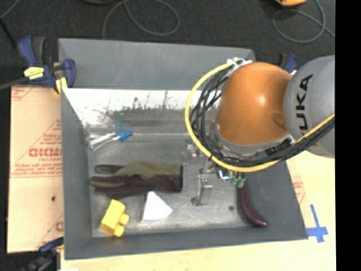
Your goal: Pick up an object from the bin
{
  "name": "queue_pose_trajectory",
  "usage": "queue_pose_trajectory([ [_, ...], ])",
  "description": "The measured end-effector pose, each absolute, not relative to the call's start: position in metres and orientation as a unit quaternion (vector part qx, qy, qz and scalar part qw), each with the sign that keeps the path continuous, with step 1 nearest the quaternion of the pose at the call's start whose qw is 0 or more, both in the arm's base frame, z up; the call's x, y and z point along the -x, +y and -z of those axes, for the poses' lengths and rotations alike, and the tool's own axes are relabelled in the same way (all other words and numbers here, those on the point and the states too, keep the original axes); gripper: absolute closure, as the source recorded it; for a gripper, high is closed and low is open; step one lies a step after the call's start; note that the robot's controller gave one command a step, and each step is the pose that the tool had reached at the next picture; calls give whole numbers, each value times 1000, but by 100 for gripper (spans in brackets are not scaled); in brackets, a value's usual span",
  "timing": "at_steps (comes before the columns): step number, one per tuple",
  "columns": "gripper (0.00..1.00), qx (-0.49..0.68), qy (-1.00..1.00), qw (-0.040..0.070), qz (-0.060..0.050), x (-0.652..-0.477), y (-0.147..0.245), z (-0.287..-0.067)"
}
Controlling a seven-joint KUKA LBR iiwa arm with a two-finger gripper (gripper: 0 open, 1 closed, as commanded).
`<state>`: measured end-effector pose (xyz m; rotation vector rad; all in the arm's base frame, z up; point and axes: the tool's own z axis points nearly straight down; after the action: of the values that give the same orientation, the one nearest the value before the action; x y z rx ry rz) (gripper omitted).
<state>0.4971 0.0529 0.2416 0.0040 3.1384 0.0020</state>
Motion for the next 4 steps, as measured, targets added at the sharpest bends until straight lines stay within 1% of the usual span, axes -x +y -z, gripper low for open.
queue_pose_trajectory([
  [1,0,-1,1000,2,-1,-497,53,-242],
  [2,0,-12,1000,7,-1,-519,82,-193],
  [3,0,-56,998,4,-2,-549,85,-137],
  [4,0,-63,998,7,-2,-551,86,-105],
])
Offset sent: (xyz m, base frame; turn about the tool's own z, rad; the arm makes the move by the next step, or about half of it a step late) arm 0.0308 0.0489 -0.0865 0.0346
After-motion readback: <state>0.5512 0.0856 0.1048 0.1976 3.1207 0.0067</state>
